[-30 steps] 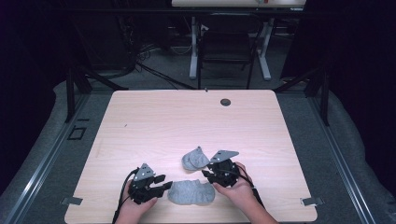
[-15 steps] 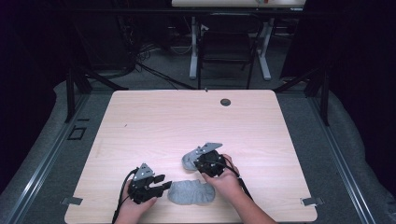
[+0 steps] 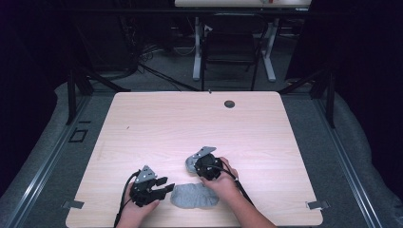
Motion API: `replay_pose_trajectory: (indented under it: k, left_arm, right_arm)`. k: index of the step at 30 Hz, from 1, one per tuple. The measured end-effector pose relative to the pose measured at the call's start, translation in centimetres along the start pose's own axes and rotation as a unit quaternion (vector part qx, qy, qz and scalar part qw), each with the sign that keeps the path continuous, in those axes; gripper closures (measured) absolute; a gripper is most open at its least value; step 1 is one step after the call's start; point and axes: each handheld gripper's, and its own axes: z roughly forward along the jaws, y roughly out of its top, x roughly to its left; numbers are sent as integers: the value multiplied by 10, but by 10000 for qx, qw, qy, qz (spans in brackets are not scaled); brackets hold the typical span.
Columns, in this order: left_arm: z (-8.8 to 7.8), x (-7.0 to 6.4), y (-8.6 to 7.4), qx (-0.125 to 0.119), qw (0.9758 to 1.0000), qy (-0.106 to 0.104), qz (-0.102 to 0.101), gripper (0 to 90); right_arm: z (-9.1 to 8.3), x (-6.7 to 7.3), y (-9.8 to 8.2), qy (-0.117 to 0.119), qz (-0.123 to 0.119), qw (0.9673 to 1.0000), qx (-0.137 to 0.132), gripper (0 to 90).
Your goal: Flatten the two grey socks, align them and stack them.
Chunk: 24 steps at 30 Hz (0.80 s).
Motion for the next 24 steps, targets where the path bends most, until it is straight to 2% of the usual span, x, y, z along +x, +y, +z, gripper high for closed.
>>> replay_pose_trajectory:
  k: [5, 9, 12, 16, 18, 24]
  left_arm:
    - [1, 0, 0, -8, 10000, 5, -13, 577]
    - [0, 0, 1, 2, 10000, -7, -12, 577]
    - [0, -1, 2, 19, 10000, -13, -17, 577]
    - [2, -2, 2, 11, 10000, 23, -40, 574]
    - [3, -2, 5, -2, 10000, 10, 16, 570]
    - [9, -4, 19, -56, 10000, 66, -6, 568]
  right_arm:
    - [-1, -1, 0, -28, 47, 10000, 45, 857]
    - [-4, -1, 0, -1, 158, 9999, 27, 863]
    - [-8, -1, 0, 101, 397, 9991, -114, 864]
    - [-14, 0, 0, 180, 573, 9980, -175, 864]
    - [-17, -1, 0, 209, 636, 9976, -200, 864]
    - [-21, -1, -1, 239, 716, 9967, -304, 864]
